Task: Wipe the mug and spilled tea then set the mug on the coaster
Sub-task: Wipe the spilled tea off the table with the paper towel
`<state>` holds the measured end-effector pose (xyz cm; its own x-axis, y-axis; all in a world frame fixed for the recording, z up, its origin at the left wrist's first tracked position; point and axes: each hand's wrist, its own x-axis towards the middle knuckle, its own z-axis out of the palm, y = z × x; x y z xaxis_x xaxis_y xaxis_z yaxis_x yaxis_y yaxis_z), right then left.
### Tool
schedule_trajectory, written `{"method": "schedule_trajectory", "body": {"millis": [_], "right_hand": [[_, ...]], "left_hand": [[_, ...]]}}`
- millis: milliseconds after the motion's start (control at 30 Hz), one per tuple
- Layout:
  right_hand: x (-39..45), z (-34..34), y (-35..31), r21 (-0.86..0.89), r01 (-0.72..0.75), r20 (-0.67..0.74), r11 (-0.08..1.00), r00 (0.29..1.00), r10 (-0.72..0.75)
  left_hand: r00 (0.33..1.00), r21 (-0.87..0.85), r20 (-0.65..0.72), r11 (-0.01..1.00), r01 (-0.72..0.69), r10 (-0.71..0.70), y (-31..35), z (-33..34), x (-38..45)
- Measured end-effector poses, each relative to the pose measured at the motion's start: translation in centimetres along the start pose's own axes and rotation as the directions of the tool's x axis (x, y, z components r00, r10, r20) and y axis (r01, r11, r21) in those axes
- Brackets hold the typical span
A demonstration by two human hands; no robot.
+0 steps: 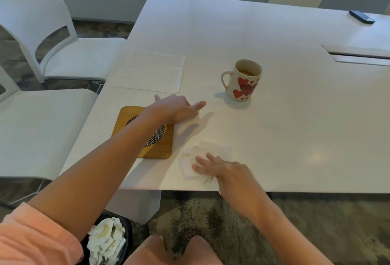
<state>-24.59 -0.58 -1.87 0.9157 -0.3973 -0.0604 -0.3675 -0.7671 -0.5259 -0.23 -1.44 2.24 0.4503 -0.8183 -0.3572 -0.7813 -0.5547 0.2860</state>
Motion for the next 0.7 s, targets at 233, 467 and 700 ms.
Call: {"method": "schedule_trajectory", "body": {"millis": [233, 467, 700], "right_hand": [[-1.3, -0.6, 3.4, 0.15, -0.035, -0.041, 0.988, 0.998, 0.042], [1.7, -3.2, 7.0, 0.115, -0.195, -0.29, 0.974, 0.931, 0.221], [5.7, -2.6, 6.5, 0.086, -0.341, -0.478, 0.936, 0.81, 0.339]], "left_hand": [[1.0, -0.02, -0.001, 1.0, -0.007, 0.007, 0.1, -0.4, 0.2], [0.999, -0.112, 0.029, 0.993, -0.02, 0.024, -0.6, 0.1, -0.5], [0.998, -0.172, 0.058, 0.985, -0.024, 0.035, -1.0, 0.3, -0.9]]}}
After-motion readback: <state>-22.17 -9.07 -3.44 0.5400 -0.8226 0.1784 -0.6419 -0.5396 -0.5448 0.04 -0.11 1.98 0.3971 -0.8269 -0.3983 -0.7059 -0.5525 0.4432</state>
